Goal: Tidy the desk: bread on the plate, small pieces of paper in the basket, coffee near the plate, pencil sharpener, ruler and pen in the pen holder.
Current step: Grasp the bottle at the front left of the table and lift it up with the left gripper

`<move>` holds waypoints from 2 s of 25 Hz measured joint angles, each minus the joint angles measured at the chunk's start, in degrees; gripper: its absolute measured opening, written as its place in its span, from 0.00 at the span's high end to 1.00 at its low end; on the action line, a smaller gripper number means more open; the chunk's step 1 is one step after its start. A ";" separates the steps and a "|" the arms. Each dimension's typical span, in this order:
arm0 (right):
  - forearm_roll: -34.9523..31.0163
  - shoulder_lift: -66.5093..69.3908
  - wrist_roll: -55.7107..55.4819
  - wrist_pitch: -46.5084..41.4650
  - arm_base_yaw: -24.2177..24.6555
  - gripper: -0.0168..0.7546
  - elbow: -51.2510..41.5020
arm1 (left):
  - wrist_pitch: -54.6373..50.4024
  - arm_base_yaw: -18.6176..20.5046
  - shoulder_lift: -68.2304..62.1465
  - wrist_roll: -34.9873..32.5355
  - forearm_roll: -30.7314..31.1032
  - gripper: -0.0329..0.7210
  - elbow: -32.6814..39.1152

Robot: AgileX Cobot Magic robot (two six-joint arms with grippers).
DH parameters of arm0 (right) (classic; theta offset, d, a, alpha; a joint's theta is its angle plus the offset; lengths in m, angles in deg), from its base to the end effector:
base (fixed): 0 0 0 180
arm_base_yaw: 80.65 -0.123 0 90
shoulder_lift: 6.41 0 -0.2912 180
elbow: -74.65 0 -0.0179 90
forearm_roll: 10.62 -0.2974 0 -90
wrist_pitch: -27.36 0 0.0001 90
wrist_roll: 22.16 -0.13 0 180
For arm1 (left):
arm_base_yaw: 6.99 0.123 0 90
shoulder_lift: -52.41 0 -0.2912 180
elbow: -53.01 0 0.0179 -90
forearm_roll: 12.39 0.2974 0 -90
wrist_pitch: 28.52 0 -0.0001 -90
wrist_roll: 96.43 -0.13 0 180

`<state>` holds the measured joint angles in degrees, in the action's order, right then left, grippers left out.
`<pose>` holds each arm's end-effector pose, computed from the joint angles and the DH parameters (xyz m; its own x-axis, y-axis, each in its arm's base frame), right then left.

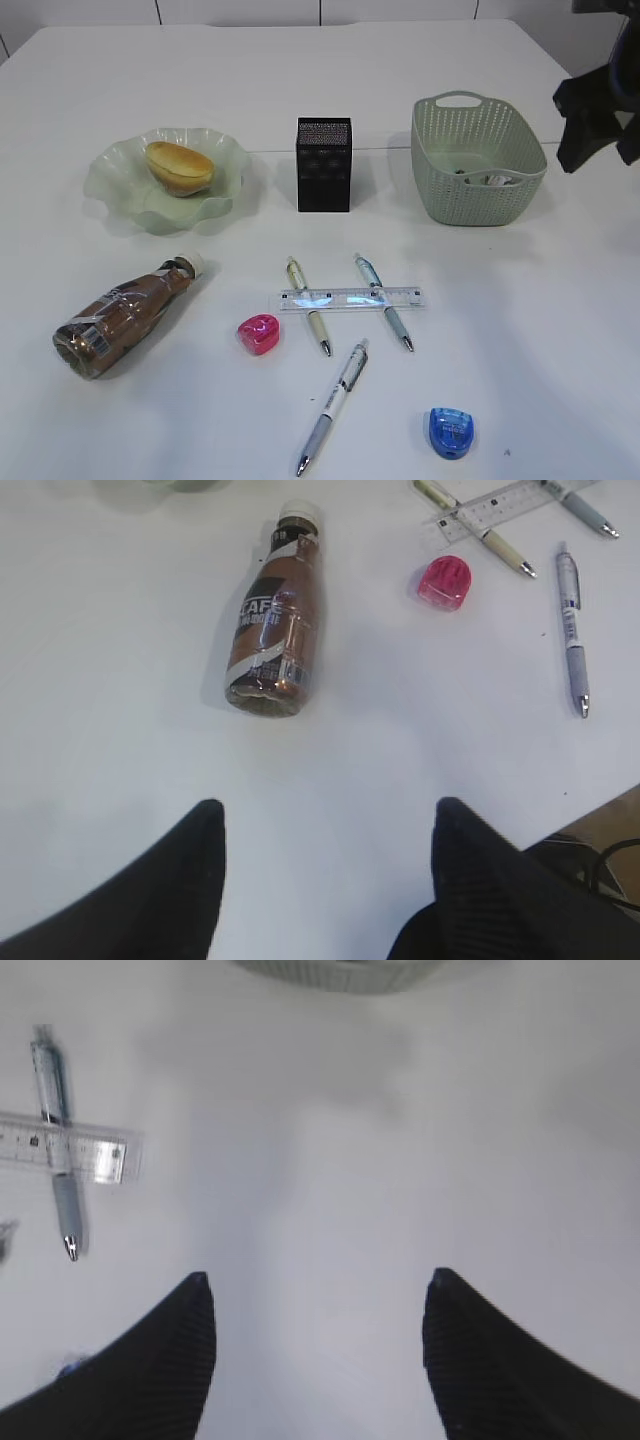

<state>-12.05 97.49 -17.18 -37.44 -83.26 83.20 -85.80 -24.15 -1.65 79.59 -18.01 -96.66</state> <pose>0.4112 0.0217 0.2735 -0.9328 -0.1188 -0.3403 -0.1246 0.9922 -0.0047 0.1916 -0.0704 0.3041 -0.7425 0.2463 -0.6229 0.3552 0.9332 -0.0544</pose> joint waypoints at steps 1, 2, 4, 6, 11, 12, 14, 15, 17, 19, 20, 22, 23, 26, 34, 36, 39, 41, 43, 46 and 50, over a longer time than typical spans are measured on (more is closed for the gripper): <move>-0.23 -2.99 0.00 0.38 -0.23 0.32 -3.94 | 0.86 0.00 -1.81 0.00 0.10 0.35 0.00; -0.33 -4.89 0.00 1.17 -0.35 0.32 -6.20 | 1.90 0.00 -3.44 0.00 0.10 0.35 0.00; -1.09 -7.92 0.00 1.74 -0.87 0.32 -9.50 | 4.01 0.00 -7.66 0.00 0.10 0.35 0.00; -1.22 -9.98 0.00 1.88 -1.53 0.32 -11.57 | 5.74 0.00 -11.85 0.00 0.10 0.35 -0.24; -1.66 -13.29 0.00 2.35 -4.34 0.32 -17.30 | 6.19 0.00 -23.76 -2.97 0.00 0.35 -5.30; -1.65 -13.54 0.00 2.48 -4.55 0.32 -17.96 | 6.19 0.00 -26.09 -3.40 0.00 0.35 -7.10; -1.78 -14.78 0.00 3.16 -5.18 0.32 -21.19 | 5.06 0.00 -30.30 -4.22 0.00 0.35 -10.84; -1.78 -15.50 0.00 3.76 -5.16 0.32 -22.54 | 4.11 0.00 -32.62 -4.48 -0.11 0.35 -13.03; -1.78 -16.83 0.00 4.61 -5.21 0.32 -24.63 | 2.27 0.00 -36.69 -4.70 -0.21 0.35 -16.94; -1.78 -19.46 0.00 6.94 -5.21 0.32 -27.61 | 0.58 0.00 -40.53 -4.82 -0.21 0.35 -20.63; -1.78 -20.55 0.00 7.41 -5.21 0.32 -28.68 | 0.03 0.00 -41.94 -4.95 -0.21 0.35 -22.23; -1.78 -23.22 0.00 8.65 -5.21 0.32 -31.05 | -1.26 0.00 -44.94 -5.63 -0.21 0.35 -24.86; -1.78 -23.95 0.00 8.90 -5.21 0.32 -31.70 | -1.76 0.00 -46.34 -6.14 -0.31 0.35 -26.09; -1.78 -26.80 0.00 10.29 -5.21 0.32 -34.14 | -2.44 0.00 -50.09 -7.23 -0.84 0.35 -28.81; -1.78 -28.23 0.00 11.44 -5.21 0.32 -35.27 | -3.21 -0.64 -58.72 -9.52 -2.48 0.33 -31.87; -1.78 -28.23 0.00 11.54 -5.21 0.32 -35.37 | -2.95 -1.66 -60.38 -9.85 -2.12 0.31 -32.69; -1.90 -28.27 0.00 11.68 -5.21 0.32 -35.37 | -2.85 -3.48 -63.22 -10.21 -0.83 0.29 -34.98; -1.90 -28.36 0.00 11.80 -5.21 0.32 -35.37 | -2.99 -4.20 -65.50 -10.21 0.15 0.29 -37.24; -1.90 -28.36 0.00 11.80 -5.21 0.32 -35.37 | -4.32 -4.44 -67.80 -10.21 0.93 0.29 -39.77; -2.01 -28.36 0.00 11.80 -5.21 0.32 -35.37 | -6.69 -4.44 -70.54 -10.21 2.74 0.29 -42.90; -2.11 -28.36 0.00 11.80 -5.21 0.32 -35.37 | -7.92 -4.44 -72.95 -10.21 4.23 0.29 -45.20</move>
<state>-14.16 69.14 -17.18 -25.64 -88.47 47.84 -93.72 -28.59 -74.61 69.37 -13.78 -141.86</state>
